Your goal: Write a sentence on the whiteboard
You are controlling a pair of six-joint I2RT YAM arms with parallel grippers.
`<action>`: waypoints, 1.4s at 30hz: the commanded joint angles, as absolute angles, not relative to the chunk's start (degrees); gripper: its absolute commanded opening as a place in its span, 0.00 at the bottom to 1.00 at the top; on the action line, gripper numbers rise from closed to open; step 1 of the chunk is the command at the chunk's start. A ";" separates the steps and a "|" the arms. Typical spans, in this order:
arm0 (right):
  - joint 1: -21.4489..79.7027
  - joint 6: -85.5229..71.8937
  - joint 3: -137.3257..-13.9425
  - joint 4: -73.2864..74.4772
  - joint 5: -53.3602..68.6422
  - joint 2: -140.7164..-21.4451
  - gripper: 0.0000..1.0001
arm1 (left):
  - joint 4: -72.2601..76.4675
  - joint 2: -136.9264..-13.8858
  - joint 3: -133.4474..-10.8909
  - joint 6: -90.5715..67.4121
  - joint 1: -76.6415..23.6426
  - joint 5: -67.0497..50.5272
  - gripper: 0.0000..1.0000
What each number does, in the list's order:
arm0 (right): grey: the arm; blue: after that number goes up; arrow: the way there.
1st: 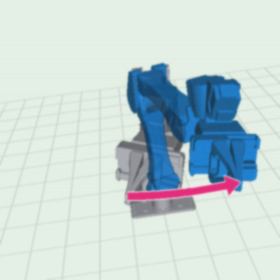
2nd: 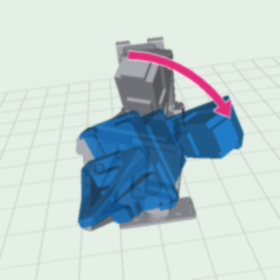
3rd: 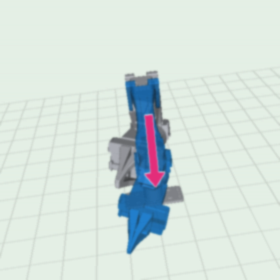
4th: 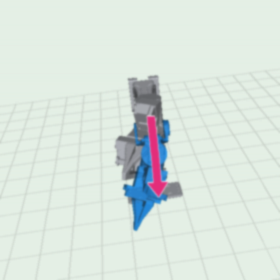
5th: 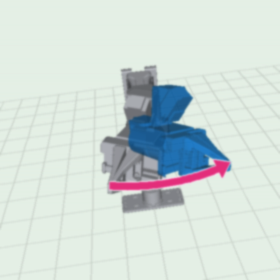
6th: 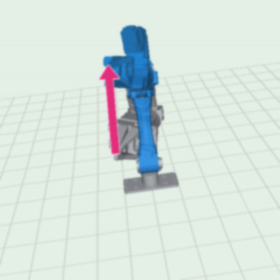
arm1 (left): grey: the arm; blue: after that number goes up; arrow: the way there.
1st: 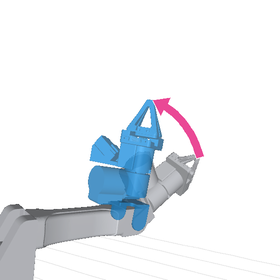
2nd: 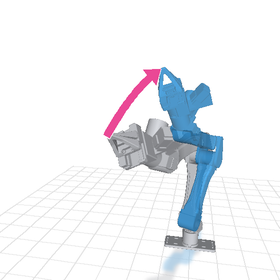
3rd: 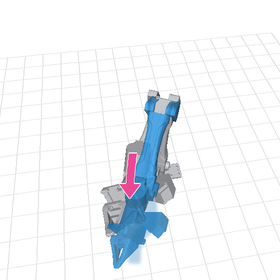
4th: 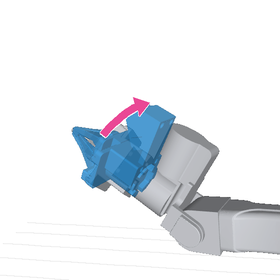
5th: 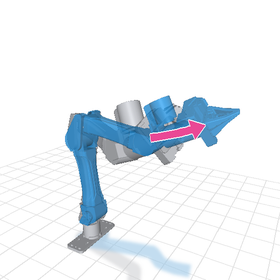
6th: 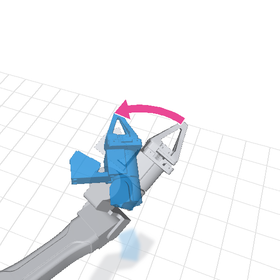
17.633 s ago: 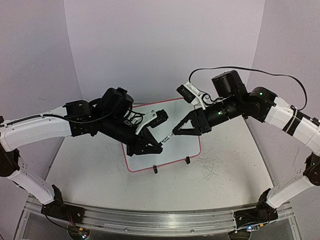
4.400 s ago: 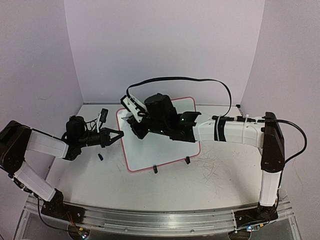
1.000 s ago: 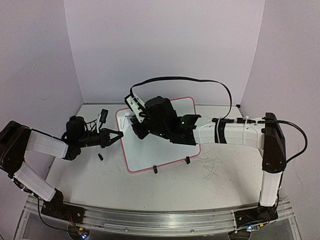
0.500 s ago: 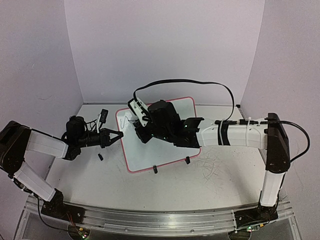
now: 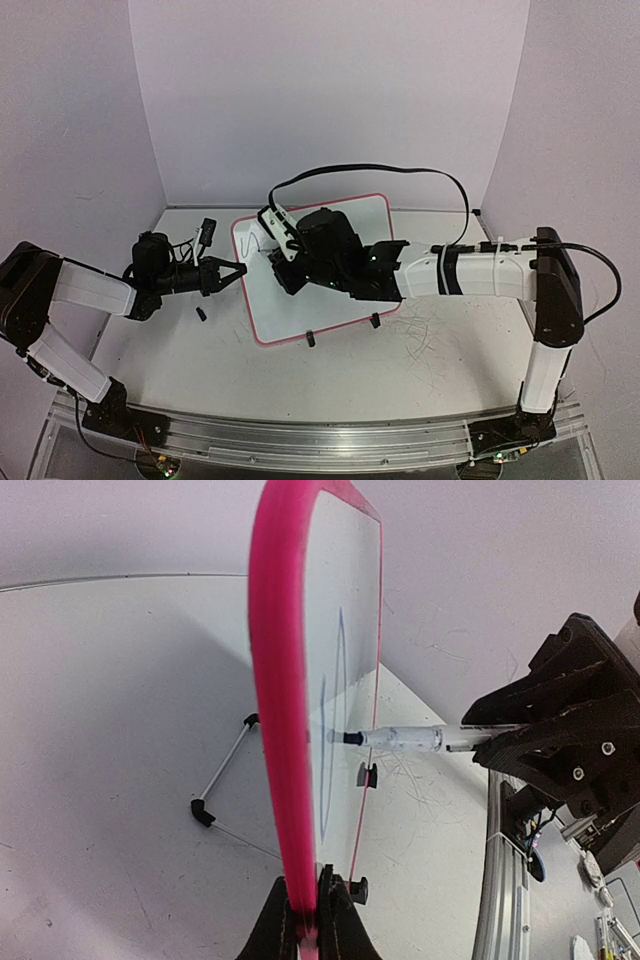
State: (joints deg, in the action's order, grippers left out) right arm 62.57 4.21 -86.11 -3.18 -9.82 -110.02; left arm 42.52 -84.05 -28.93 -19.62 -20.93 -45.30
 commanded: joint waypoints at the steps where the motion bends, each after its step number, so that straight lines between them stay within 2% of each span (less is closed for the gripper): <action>1: 62.41 3.05 -86.00 -2.57 -10.60 -108.23 0.00 | 43.68 -82.82 -30.59 -16.26 -20.77 -44.59 0.00; 15: 62.66 2.44 -84.64 -2.13 -10.41 -107.70 0.00 | 43.43 -82.95 -30.59 -16.16 -20.74 -44.64 0.00; 42: 60.54 4.05 -92.02 -3.78 -17.78 -110.58 0.00 | 43.28 -82.38 -30.14 -15.98 -20.75 -44.72 0.00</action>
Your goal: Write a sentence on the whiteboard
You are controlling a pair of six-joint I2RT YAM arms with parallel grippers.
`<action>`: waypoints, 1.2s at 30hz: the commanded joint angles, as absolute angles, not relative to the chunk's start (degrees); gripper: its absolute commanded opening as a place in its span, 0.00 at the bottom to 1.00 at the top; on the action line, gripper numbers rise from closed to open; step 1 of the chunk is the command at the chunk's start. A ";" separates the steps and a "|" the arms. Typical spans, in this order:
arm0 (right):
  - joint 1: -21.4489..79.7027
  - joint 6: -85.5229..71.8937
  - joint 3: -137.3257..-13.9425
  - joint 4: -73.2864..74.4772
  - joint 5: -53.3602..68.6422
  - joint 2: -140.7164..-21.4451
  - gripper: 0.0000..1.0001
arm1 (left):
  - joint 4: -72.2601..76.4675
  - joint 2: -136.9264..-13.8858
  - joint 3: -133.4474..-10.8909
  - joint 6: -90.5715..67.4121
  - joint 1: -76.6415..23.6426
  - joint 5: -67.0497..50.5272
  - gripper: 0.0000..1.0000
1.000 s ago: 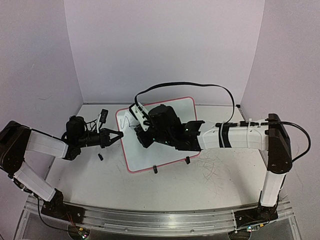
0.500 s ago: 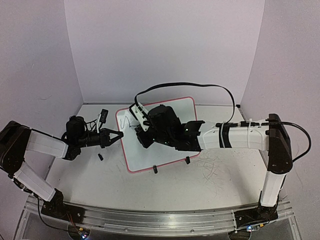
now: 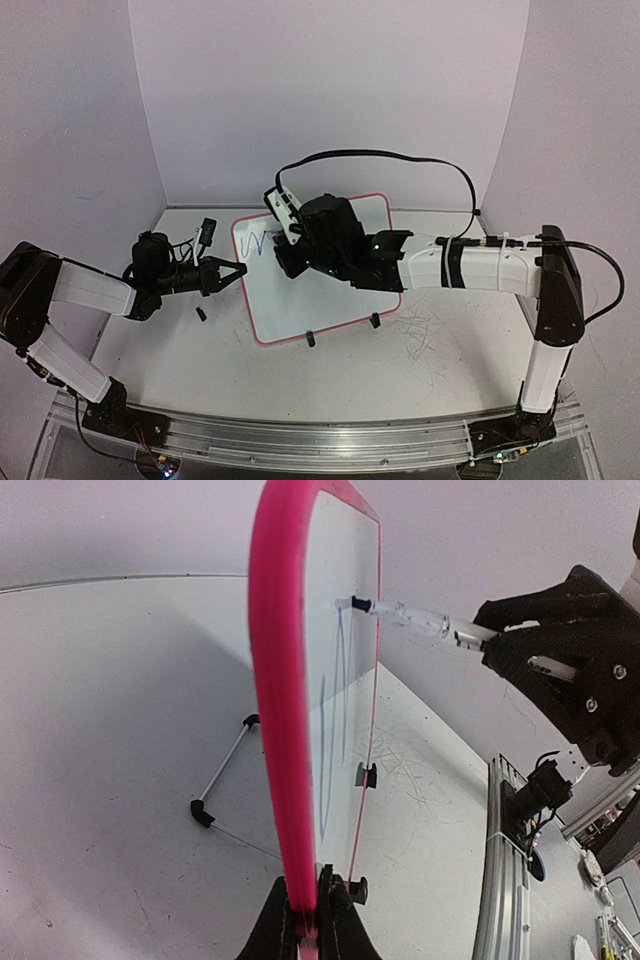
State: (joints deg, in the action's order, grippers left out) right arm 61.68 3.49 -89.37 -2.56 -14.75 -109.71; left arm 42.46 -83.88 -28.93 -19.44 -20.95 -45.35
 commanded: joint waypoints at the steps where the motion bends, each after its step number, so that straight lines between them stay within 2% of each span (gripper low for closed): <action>1: 60.50 4.18 -92.09 -3.78 -17.80 -110.64 0.00 | 43.32 -82.38 -30.09 -15.99 -20.78 -44.68 0.00; 5: 60.60 5.06 -90.13 -4.46 -13.95 -108.39 0.00 | 43.30 -82.38 -30.08 -15.90 -20.74 -44.56 0.00; 11: 61.17 5.45 -77.71 -11.90 -4.63 -99.10 0.00 | 43.16 -82.54 -30.23 -15.82 -20.76 -44.46 0.00; 36: 59.72 3.44 -83.28 -8.90 -11.53 -106.17 0.00 | 42.79 -82.45 -30.48 -15.82 -20.75 -44.66 0.00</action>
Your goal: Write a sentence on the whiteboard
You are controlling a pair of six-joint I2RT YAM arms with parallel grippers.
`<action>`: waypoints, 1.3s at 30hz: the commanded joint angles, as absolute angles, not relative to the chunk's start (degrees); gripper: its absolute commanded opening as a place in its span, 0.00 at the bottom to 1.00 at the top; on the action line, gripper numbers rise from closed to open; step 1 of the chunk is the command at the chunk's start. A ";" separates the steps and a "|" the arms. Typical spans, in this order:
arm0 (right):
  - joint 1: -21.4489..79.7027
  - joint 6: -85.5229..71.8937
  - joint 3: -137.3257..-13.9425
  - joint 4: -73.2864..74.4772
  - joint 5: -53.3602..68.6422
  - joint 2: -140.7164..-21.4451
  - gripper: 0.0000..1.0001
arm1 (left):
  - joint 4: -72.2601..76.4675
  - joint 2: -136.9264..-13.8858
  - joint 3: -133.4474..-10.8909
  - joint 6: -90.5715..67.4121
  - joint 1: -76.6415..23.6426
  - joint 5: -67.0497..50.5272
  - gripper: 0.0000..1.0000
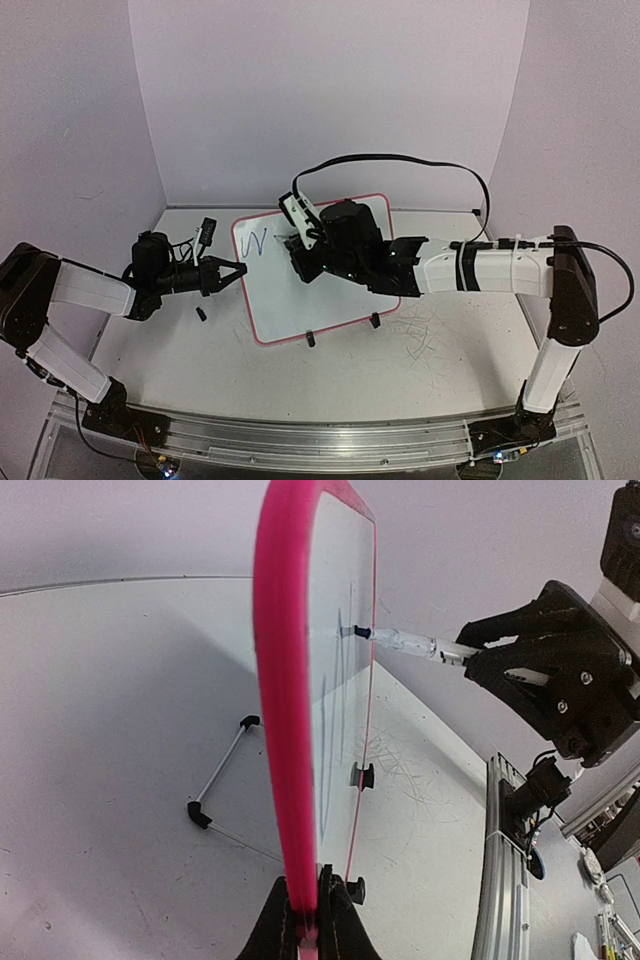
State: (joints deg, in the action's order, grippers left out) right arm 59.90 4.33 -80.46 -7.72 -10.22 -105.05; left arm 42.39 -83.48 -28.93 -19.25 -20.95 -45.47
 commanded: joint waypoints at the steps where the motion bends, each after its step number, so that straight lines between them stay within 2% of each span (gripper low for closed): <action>1: 59.75 3.43 -83.32 -8.89 -11.57 -106.23 0.00 | 42.72 -82.44 -30.44 -15.82 -20.75 -44.70 0.00; 39: 59.85 3.53 -81.57 -4.88 -4.99 -106.10 0.00 | 42.44 -82.83 -30.99 -15.68 -20.74 -44.84 0.00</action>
State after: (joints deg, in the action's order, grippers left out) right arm 59.92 4.23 -81.77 -5.02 -5.06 -106.00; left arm 42.26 -83.48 -28.93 -19.18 -20.95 -45.91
